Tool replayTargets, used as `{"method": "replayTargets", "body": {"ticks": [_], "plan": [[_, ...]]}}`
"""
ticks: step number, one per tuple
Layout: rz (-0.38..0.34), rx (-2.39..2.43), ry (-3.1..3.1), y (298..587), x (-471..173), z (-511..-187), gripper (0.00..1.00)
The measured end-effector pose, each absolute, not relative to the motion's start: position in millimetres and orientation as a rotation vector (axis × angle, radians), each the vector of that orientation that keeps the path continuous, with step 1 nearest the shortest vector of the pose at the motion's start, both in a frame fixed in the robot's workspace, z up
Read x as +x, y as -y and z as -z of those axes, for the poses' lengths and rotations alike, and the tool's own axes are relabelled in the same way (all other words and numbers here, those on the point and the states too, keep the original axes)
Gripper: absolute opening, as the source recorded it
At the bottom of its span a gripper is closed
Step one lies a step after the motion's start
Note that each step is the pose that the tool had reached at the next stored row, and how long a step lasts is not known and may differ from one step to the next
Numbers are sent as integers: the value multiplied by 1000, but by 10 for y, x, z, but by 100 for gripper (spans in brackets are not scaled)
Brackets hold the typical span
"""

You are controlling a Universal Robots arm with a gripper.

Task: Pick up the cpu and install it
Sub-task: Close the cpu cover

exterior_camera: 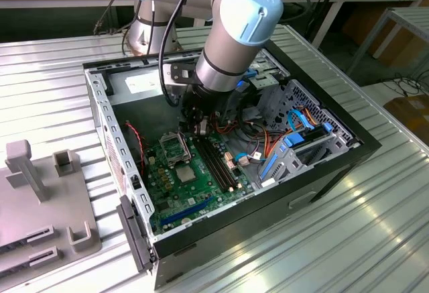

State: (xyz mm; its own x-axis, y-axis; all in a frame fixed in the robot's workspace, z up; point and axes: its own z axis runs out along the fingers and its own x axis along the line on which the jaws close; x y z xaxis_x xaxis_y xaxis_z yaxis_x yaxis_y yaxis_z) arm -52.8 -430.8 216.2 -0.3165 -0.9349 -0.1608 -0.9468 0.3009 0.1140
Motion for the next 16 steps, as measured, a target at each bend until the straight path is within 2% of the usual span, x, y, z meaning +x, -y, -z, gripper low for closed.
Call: {"method": "replayTargets", "body": {"ticks": [5,9,16], "plan": [[-287,-1798,-2482,4305,-529,-2162,11],[-220,-1778,-2439,4305,-558,-2162,11],[-207,-1780,-2441,4305,-613,-2161,11]]}}
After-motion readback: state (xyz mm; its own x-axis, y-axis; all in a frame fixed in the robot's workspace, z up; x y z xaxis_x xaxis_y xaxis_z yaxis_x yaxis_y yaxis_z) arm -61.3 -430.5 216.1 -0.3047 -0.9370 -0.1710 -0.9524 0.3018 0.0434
